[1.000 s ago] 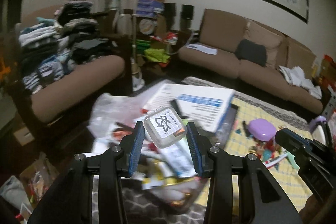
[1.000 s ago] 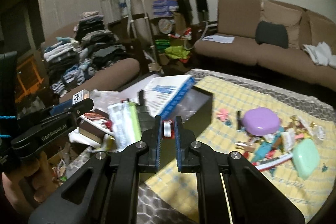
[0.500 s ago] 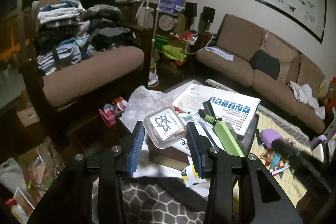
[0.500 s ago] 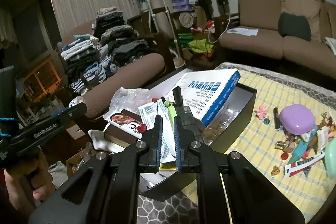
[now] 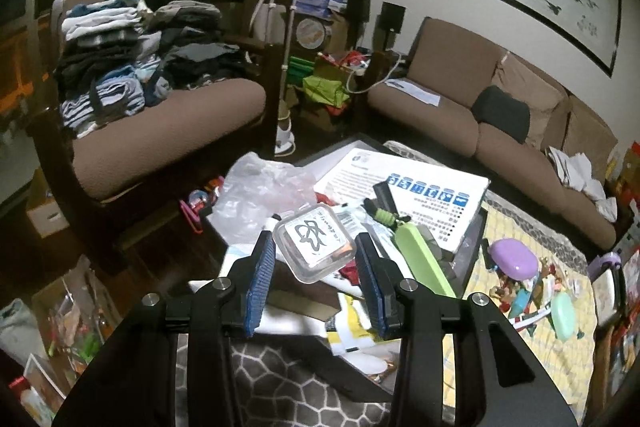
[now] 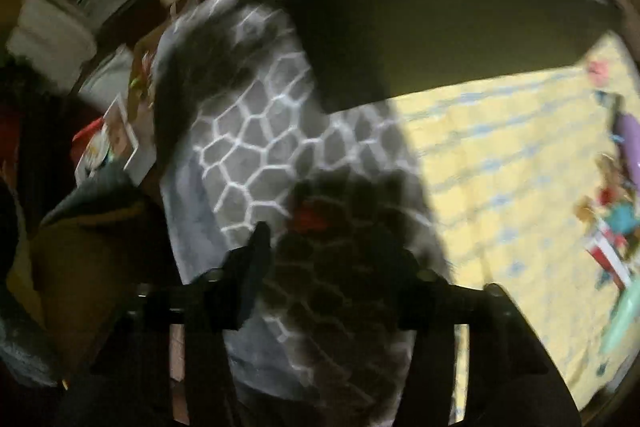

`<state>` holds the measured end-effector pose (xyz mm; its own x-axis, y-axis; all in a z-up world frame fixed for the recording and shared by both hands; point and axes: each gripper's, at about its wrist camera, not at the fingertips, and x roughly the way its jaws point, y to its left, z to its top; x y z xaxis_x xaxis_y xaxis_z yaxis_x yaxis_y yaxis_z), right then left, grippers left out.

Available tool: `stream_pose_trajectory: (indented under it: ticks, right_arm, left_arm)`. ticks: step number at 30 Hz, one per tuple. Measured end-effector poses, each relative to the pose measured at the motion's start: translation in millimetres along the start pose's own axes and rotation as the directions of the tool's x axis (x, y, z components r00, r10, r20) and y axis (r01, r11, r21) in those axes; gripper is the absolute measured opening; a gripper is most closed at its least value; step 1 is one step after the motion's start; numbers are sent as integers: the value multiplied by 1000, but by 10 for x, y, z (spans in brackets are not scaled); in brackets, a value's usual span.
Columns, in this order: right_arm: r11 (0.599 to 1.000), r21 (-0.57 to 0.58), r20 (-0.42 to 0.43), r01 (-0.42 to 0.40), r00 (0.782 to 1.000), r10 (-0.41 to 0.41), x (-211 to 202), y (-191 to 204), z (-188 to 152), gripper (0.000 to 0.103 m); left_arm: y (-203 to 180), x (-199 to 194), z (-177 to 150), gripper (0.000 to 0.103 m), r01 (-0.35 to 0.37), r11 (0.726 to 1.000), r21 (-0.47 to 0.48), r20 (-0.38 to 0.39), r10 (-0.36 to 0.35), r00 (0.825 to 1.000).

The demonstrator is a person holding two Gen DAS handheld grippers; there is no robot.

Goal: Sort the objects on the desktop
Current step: 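Carry the clear container in the left tool while the right tool carries a red candy, then open the left tool over the black box while the right tool releases the red candy there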

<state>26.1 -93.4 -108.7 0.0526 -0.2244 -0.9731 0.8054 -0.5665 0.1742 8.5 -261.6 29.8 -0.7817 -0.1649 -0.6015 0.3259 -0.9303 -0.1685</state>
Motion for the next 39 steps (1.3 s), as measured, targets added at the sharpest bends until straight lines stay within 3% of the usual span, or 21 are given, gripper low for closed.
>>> stream_pose_trajectory:
  ticks: [4, 6, 7, 9, 11, 13, 14, 16, 19, 20, 22, 23, 28, 31, 36, 39]
  right_arm:
    - [998, -56, -87, -13, 996, 8, 310, 122, 110, 38]
    - [997, -67, -136, 30, 990, -39, 442, 123, 119, 20]
    - [998, -54, -164, 23, 986, -31, 493, 88, 92, 20]
    - [1000, -24, -120, -2, 993, -1, 353, 17, 34, 20]
    - [1000, 14, -14, 6, 1000, -5, 56, -98, -8, 20]
    - [995, 90, 169, 53, 983, -67, -427, -283, -53, 20]
    - [988, 130, 254, 82, 961, -113, -658, -346, -72, 20]
    - [971, 208, 417, 116, 888, -195, -1069, -420, -122, 20]
    - [955, 291, 650, 59, 721, -242, -1615, -479, -162, 20]
    - [959, 284, 691, 22, 688, -220, -1697, -461, -115, 20]
    - [965, 261, 727, -16, 661, -185, -1728, -415, 7, 20]
    - [966, 257, 728, -22, 662, -179, -1711, -408, 65, 20]
    - [971, 238, 648, -10, 746, -152, -1372, -284, 395, 20]
    - [975, 221, 617, 24, 771, -159, -1272, -192, 496, 20]
    - [975, 220, 621, 6, 770, -145, -1162, -122, 469, 20]
    - [966, 259, 623, -15, 766, -155, -1167, -203, 445, 31]
  left_arm:
    - [-71, -12, -8, 42, -5, 1000, 29, 8, 5, 1000]
    - [-58, -15, -3, 42, -6, 1000, 25, 9, 6, 1000]
    - [-47, -14, -2, 42, -7, 1000, 22, 7, 7, 1000]
    - [-34, -20, 2, 42, -14, 1000, 22, 8, 14, 1000]
    - [-11, -28, 11, 42, -18, 1000, 21, 11, 18, 1000]
    - [6, -33, 17, 42, -19, 1000, 16, 14, 18, 1000]
    - [8, -30, 19, 42, -18, 1000, 18, 14, 18, 1000]
    - [10, -24, 20, 42, -21, 1000, 23, 11, 21, 1000]
    - [4, -9, 22, 42, -1, 1000, 18, 2, 1, 1000]
    - [13, -8, 21, 42, 17, 1000, 6, -2, -17, 1000]
    - [43, -8, 27, 42, 68, 997, -31, -8, -68, 998]
    - [42, -13, 27, 42, 72, 997, -31, -6, -72, 997]
    - [9, 48, -3, 42, 53, 999, -5, -34, -54, 998]
    - [21, 97, -21, 42, 81, 996, -28, -68, -83, 994]
    - [-16, 161, -49, 42, 124, 992, -38, -109, -127, 986]
    - [-30, 186, -58, 43, 115, 992, -52, -129, -120, 984]
